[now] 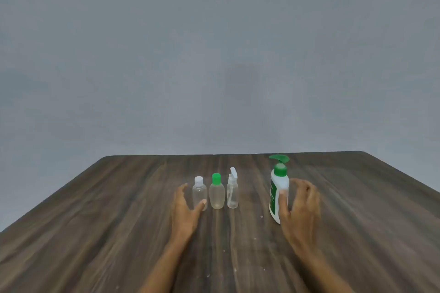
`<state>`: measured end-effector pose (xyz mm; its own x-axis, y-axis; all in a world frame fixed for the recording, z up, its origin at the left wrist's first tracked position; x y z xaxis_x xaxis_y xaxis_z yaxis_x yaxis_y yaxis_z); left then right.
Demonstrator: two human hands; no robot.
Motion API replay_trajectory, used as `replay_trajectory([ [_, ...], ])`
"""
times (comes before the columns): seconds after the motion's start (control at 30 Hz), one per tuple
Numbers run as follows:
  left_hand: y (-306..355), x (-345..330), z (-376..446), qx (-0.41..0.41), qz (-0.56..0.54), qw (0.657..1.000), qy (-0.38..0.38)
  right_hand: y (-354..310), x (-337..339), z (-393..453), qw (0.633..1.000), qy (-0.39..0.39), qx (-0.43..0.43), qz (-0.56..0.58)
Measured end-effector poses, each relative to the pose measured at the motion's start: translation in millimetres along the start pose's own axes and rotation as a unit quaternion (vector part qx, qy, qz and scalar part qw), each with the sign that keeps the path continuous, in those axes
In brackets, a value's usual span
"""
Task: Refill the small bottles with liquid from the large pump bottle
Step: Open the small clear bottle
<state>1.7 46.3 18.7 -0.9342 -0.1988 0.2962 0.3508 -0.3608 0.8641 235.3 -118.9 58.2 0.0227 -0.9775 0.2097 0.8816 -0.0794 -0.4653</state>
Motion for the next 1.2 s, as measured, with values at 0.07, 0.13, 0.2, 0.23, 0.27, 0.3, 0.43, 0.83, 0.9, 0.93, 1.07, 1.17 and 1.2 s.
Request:
replay_trajectory([
  [0.07, -5.9, -9.8, 7.4, 0.032, -0.017, 0.999, -0.040, 1.4, -3.1, -5.3, 1.000, 0.007, -0.020, 0.008],
  [0.13, -11.6, -19.3, 15.8, 0.048, -0.021, 0.996, -0.066, 3.6, -7.8, -13.5, 0.999, 0.008, -0.028, 0.017],
  [0.2, -18.4, -26.2, 23.7, 0.061, -0.029, 0.996, -0.065, 8.2, -10.4, -12.1, 0.998, 0.026, -0.046, 0.038],
  [0.23, -21.5, -28.6, 26.4, 0.060, -0.033, 0.996, -0.065, 10.2, -9.6, -9.3, 0.996, 0.040, -0.062, 0.049],
  [0.27, -20.6, -28.3, 26.2, 0.058, -0.033, 0.996, -0.065, 11.6, -8.8, -7.3, 0.994, 0.053, -0.076, 0.056],
  [0.3, -22.9, -28.3, 26.5, 0.053, -0.036, 0.996, -0.064, 12.3, -7.8, -6.9, 0.993, 0.064, -0.081, 0.062],
  [0.43, -20.1, -16.7, 19.0, 0.022, -0.047, 0.998, -0.034, 1.2, -3.2, -7.6, 0.993, 0.076, -0.038, 0.082],
  [0.83, 35.2, -9.9, -51.5, -0.119, -0.099, 0.988, -0.010, -52.1, -13.7, -34.8, 0.972, -0.055, 0.063, 0.220],
  [0.9, 43.8, -16.4, -60.5, -0.150, -0.080, 0.985, -0.032, -59.4, -16.3, -37.9, 0.967, -0.095, 0.064, 0.229],
  [0.93, 47.3, -18.6, -65.0, -0.160, -0.070, 0.984, -0.039, -62.7, -17.5, -38.8, 0.964, -0.113, 0.066, 0.231],
  [1.07, 48.0, -22.3, -74.0, -0.164, -0.040, 0.985, -0.038, -67.3, -20.6, -38.3, 0.962, -0.142, 0.051, 0.226],
  [1.17, 50.1, -22.4, -75.6, -0.178, -0.010, 0.983, -0.038, -68.9, -21.5, -35.9, 0.964, -0.158, 0.049, 0.209],
  [1.2, 51.6, -22.1, -75.7, -0.183, 0.000, 0.983, -0.034, -69.6, -22.0, -34.8, 0.964, -0.166, 0.053, 0.200],
])
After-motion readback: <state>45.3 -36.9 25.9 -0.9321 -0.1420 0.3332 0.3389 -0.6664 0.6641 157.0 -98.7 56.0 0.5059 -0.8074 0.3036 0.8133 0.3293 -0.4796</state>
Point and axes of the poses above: each hand's wrist, its own z-axis towards the middle knuckle, its own x-axis out of the back of the hand, y = z × x, the point moved 5 cm from there along z, towards the middle knuckle, and after that the axes turned 6 degrees about y, right-handed, at the moved point
